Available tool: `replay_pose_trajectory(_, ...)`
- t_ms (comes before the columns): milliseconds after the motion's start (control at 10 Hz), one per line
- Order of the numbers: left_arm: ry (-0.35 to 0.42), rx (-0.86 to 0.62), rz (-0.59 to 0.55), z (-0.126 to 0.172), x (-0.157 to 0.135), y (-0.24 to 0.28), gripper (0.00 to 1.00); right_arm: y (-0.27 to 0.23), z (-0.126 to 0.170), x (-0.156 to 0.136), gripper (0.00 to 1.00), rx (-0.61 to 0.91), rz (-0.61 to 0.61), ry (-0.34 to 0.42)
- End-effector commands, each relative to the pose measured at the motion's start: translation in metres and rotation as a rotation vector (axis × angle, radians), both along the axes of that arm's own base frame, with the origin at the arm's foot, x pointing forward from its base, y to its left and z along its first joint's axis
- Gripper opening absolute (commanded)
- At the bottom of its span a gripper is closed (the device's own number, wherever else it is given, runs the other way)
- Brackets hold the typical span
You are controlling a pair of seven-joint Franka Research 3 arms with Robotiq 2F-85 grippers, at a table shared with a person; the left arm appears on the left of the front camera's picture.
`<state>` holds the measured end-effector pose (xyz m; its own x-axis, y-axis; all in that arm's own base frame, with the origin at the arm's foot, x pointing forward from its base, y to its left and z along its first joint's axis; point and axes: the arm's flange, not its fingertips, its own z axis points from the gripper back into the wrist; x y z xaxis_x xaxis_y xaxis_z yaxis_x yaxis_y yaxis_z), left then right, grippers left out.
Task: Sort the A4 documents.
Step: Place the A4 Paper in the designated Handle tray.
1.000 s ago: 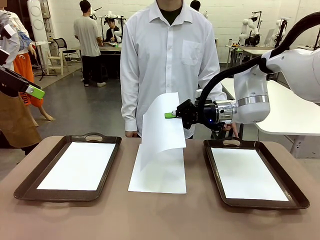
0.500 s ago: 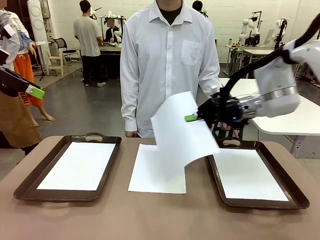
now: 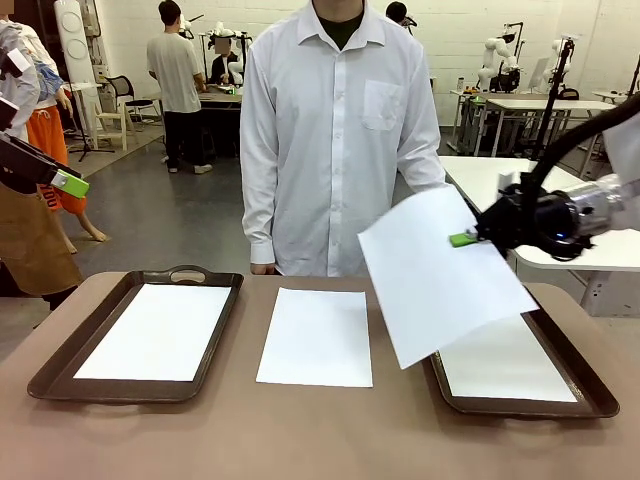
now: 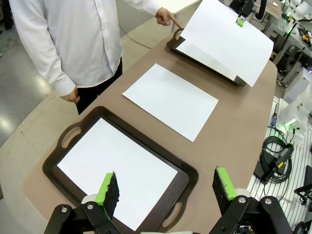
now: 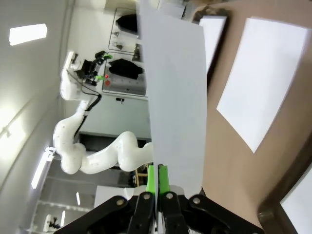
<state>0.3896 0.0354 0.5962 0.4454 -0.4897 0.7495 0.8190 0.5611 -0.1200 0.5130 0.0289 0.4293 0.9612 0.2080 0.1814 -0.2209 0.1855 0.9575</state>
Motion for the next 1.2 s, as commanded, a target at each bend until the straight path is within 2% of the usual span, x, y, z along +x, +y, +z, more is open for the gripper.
replay_pose_trajectory(0, -0.001, 0.003, 0.0, 0.0, -0.001, -0.001, 1.0, -0.022, -0.002, -0.016, 0.01, -0.022, -0.042, 0.054)
replay_pose_trajectory(300, -0.001, 0.003, 0.0, 0.0, -0.001, -0.001, 1.0, -0.07, -0.028, -0.023, 0.01, -0.118, -0.063, 0.087)
replay_pose_trajectory(500, -0.001, 0.003, 0.0, 0.0, -0.001, -0.001, 1.0, -0.09, -0.041, -0.02, 0.01, -0.126, -0.086, 0.119)
replay_pose_trajectory(1100, -0.001, 0.003, 0.0, 0.0, -0.001, -0.001, 1.0, -0.096, -0.074, -0.002, 0.01, -0.068, -0.155, 0.125)
